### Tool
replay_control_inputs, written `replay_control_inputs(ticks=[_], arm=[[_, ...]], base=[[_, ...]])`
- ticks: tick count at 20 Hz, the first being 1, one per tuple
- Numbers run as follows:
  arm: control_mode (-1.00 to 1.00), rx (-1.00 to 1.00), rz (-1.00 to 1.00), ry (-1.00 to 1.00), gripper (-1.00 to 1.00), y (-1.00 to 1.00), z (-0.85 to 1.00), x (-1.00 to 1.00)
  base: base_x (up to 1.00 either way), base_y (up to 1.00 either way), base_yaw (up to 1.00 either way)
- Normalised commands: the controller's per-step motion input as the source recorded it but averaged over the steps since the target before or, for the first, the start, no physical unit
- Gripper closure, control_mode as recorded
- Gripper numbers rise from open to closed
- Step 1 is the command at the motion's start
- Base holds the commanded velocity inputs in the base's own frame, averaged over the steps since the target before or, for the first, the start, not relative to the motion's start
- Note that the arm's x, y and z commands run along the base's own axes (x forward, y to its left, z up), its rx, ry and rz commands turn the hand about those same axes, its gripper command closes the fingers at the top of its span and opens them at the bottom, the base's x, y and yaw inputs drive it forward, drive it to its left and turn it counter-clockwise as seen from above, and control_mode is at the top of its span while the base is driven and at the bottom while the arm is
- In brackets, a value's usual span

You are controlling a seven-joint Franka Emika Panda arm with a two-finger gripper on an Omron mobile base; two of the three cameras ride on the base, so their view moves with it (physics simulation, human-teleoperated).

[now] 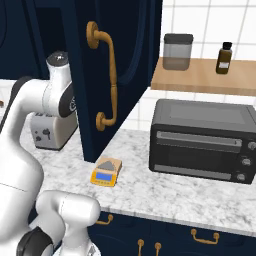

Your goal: Pick the jam and place it on the digital scale for weighing, and close the cabinet.

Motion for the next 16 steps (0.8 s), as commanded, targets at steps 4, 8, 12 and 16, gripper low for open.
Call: replay_control_inputs(ticks=[4,8,12,16], arm=[[-1.00,0.00,0.00,-0.43,-1.00,0.00,0.73,-0.15],[-1.00,0.00,0.00,-0.31,-1.00,0.02,0.88,-0.04],[-1.00,0.00,0.00,-0.18,-1.00,0.06,0.71,0.00],[-1.00,-0.02,0.00,-0.02,-1.00,0.10,0.50,0.05]], base=[[0.00,0.00,0.00],[0.00,0.00,0.00],[0.00,0.00,0.00],[0.00,0.00,0.00]])
